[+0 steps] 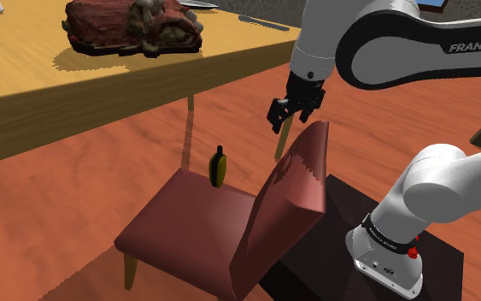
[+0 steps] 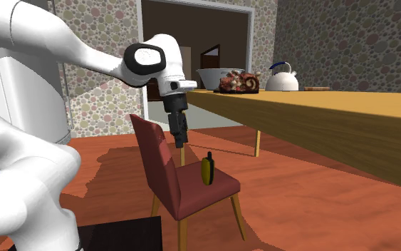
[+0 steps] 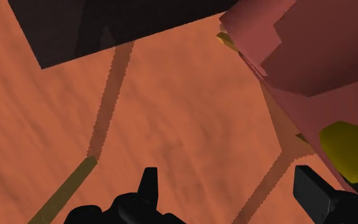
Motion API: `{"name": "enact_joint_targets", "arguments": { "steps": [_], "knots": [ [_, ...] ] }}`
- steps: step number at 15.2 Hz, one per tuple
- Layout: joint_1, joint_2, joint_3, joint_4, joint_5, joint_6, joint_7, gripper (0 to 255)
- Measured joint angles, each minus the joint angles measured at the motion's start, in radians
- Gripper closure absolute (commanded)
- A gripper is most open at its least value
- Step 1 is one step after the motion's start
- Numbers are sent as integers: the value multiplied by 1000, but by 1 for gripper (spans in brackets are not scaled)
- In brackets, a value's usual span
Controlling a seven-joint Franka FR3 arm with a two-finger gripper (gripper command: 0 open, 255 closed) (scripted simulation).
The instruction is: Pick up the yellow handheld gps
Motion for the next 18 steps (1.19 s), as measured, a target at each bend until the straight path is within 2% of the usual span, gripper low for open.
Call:
{"name": "enact_joint_targets", "arguments": {
  "steps": [5, 10, 12, 15, 16, 18],
  "knots": [
    [-61, 142, 184, 60, -13, 85, 249, 0],
    [-182, 343, 390, 161, -117, 157, 533, 0],
    [-244, 450, 488, 221, -199, 163, 671, 0],
    [-325, 672, 623, 339, -400, 120, 913, 0],
    [-323, 755, 647, 378, -479, 93, 1000, 0],
    [-303, 837, 645, 405, -562, 81, 1087, 0]
  ]
}}
